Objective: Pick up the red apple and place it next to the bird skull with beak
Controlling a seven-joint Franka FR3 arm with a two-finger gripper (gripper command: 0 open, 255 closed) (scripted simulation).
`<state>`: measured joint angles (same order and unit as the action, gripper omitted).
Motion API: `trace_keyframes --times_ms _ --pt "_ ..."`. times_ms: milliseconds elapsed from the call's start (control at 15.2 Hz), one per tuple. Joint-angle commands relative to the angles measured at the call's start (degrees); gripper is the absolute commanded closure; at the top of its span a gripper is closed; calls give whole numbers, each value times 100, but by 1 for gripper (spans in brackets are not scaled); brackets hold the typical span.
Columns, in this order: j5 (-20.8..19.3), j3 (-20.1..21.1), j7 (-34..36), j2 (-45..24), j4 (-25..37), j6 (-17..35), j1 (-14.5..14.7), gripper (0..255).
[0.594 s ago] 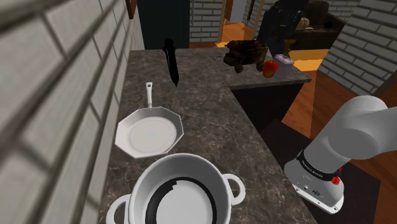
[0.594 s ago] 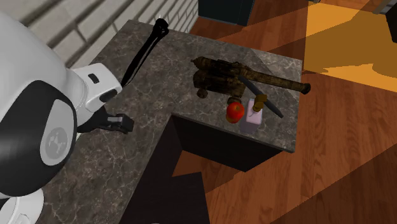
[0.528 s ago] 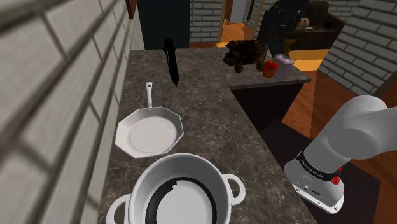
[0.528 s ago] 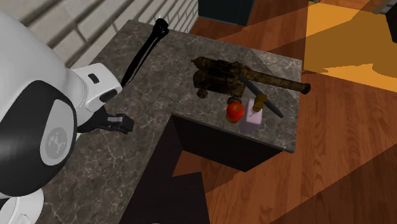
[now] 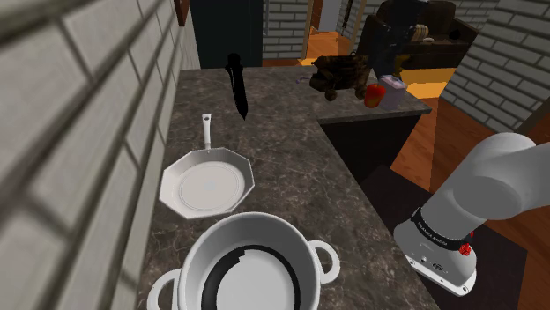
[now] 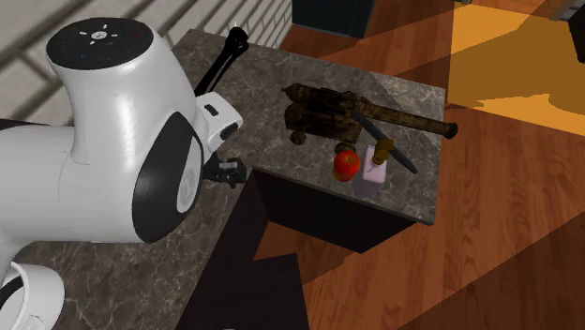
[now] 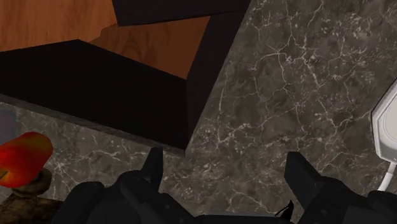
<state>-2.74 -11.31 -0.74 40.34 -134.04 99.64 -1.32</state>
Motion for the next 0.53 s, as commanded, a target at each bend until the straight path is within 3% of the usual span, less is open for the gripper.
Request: trace_keyframes --times_ms 0,462 --pt "-149 -241 -320 -266 60 155 -43 0" --pt "-488 -1004 -1335 -1254 425 646 -137 0"
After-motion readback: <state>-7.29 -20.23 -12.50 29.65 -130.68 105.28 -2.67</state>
